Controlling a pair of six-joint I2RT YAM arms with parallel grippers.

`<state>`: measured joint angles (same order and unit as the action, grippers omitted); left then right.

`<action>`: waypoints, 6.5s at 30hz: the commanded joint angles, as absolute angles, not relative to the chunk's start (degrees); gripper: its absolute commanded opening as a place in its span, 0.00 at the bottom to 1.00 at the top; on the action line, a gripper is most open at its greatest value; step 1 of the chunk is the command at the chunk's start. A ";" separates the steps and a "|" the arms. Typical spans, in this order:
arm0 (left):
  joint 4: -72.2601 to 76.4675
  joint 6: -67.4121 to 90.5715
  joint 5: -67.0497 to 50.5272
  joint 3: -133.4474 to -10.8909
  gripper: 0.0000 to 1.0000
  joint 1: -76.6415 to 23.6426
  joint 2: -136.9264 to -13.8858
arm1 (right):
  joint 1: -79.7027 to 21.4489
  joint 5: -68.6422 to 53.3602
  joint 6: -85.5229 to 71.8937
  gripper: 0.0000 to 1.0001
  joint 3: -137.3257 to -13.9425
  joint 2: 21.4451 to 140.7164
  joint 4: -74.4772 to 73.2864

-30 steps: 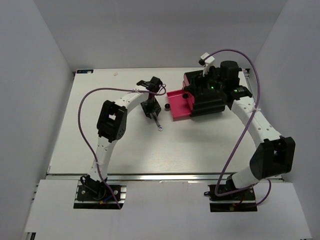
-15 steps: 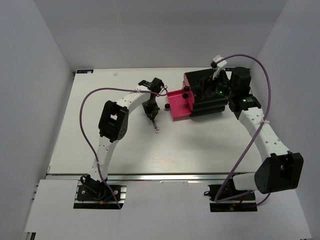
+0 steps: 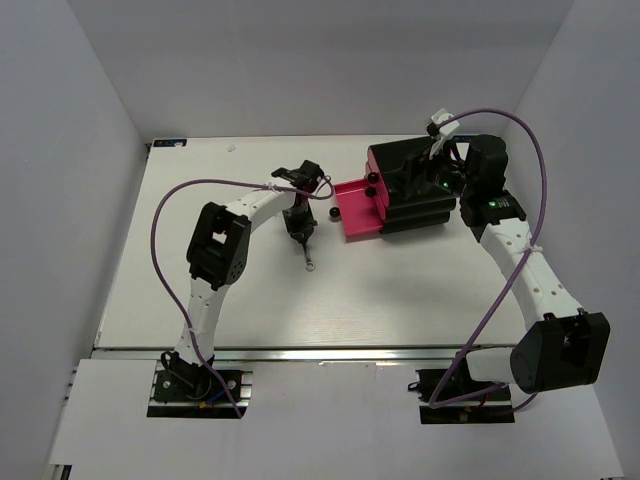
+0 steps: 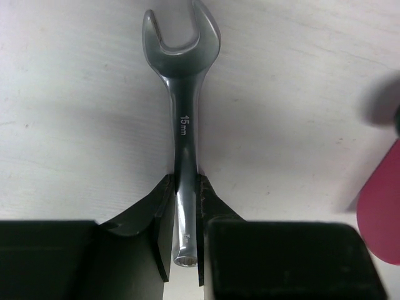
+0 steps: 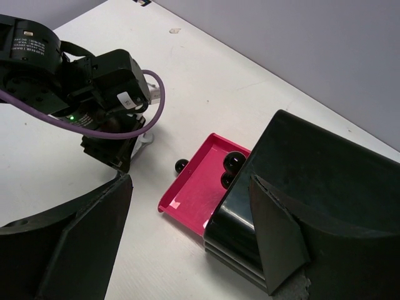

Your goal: Sort the tools into containers

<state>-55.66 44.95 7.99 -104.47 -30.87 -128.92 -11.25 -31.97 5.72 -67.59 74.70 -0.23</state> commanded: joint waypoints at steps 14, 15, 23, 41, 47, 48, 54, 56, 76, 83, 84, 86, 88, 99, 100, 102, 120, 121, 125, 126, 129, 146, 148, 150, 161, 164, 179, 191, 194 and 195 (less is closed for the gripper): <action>-47.91 36.39 6.15 -106.00 0.00 -31.11 -120.94 | -10.99 -33.05 6.42 0.80 -67.41 74.00 1.49; -47.47 35.69 5.89 -106.00 0.00 -31.20 -120.15 | -10.99 -32.96 6.42 0.80 -67.41 74.09 1.49; -43.34 30.59 1.85 -106.61 0.00 -31.29 -117.34 | -10.99 -32.87 6.59 0.80 -67.67 74.71 1.58; -40.08 29.79 -11.78 -124.79 0.00 -32.52 -128.84 | -10.90 -31.73 7.47 0.80 -67.33 74.79 0.97; -36.92 31.90 -12.04 -125.95 0.00 -32.52 -131.13 | -10.81 -31.38 7.73 0.81 -67.06 74.53 0.88; -36.74 31.99 -12.04 -125.95 0.00 -32.52 -131.39 | -10.90 -31.38 7.73 0.81 -66.89 74.53 0.79; -34.45 33.74 -11.69 -126.74 0.00 -32.52 -132.80 | -10.81 -31.29 7.91 0.81 -66.71 74.53 0.79; -34.02 34.71 -11.34 -126.83 0.00 -32.52 -133.15 | -10.81 -31.29 7.82 0.81 -66.71 74.53 0.79; -32.26 62.22 5.18 -121.46 0.00 -32.61 -132.36 | -10.64 -31.38 7.65 0.81 -65.30 73.48 0.62; -33.75 66.70 9.05 -123.31 0.00 -34.19 -133.94 | -10.55 -31.29 7.65 0.81 -64.78 72.86 0.44; -34.19 67.14 9.75 -123.40 0.00 -34.45 -134.21 | -10.46 -31.20 7.73 0.81 -64.78 72.86 0.35; -34.98 68.20 10.54 -123.40 0.00 -35.24 -134.30 | -10.37 -31.20 7.65 0.81 -64.69 72.60 0.35; -35.24 69.34 11.07 -123.14 0.00 -35.94 -134.56 | -10.37 -31.20 7.73 0.81 -64.51 72.42 0.26; -38.93 73.82 15.91 -125.77 0.00 -37.71 -137.11 | -10.11 -31.46 7.65 0.81 -63.46 71.10 0.09; -39.11 74.09 16.08 -125.86 0.00 -37.71 -137.37 | -10.19 -31.55 7.56 0.81 -63.37 70.93 0.09; -39.55 74.79 16.87 -126.30 0.00 -37.97 -137.81 | -10.11 -31.55 7.47 0.81 -63.19 70.67 0.09; -36.74 76.11 14.06 -129.73 0.00 -40.78 -141.50 | -9.84 -31.46 7.56 0.81 -61.88 69.70 0.09; -36.56 76.11 13.54 -129.81 0.00 -40.87 -141.59 | -9.84 -31.46 7.47 0.81 -61.79 69.61 0.09; -35.60 75.59 13.01 -129.99 0.19 -41.13 -141.24 | -9.84 -31.38 7.65 0.81 -61.61 69.52 0.09; -35.60 75.41 13.09 -129.90 0.23 -41.13 -141.07 | -9.84 -31.55 7.73 0.81 -61.52 69.52 0.09; -35.16 73.23 14.06 -129.90 0.45 -41.13 -139.75 | -9.84 -31.73 7.82 0.81 -61.52 69.61 0.09; -35.78 57.15 23.20 -123.14 0.52 -39.20 -124.81 | -9.84 -35.24 9.31 0.81 -61.70 70.05 -1.76; -35.60 55.82 23.90 -122.00 0.44 -38.41 -123.23 | -9.84 -36.12 10.10 0.81 -61.87 70.14 -2.11; -35.33 55.02 24.17 -118.58 0.24 -36.84 -120.77 | -9.84 -36.82 10.72 0.81 -62.22 70.22 -2.55; -32.07 51.16 7.31 -97.29 0.22 -28.92 -115.57 | -9.84 -32.54 10.48 0.23 -64.25 71.19 -2.82; -31.82 49.75 3.44 -97.73 0.25 -28.92 -119.17 | -9.76 -22.61 6.96 0.00 -65.21 71.54 -1.76; -29.27 47.90 -6.94 -107.22 0.26 -29.36 -131.39 | 3.25 -17.75 -2.73 0.78 -78.03 88.93 -4.91; -23.38 49.75 -13.71 -110.30 0.28 -29.53 -135.44 | 6.50 -30.05 1.93 0.64 -99.58 112.41 -20.39; -20.84 50.18 -16.69 -112.49 0.29 -29.88 -137.37 | 6.50 -33.48 1.93 0.41 -97.48 112.33 -20.04; -20.22 50.45 -18.44 -113.28 0.29 -29.97 -138.07 | 6.50 -35.14 1.76 0.37 -97.04 112.41 -20.47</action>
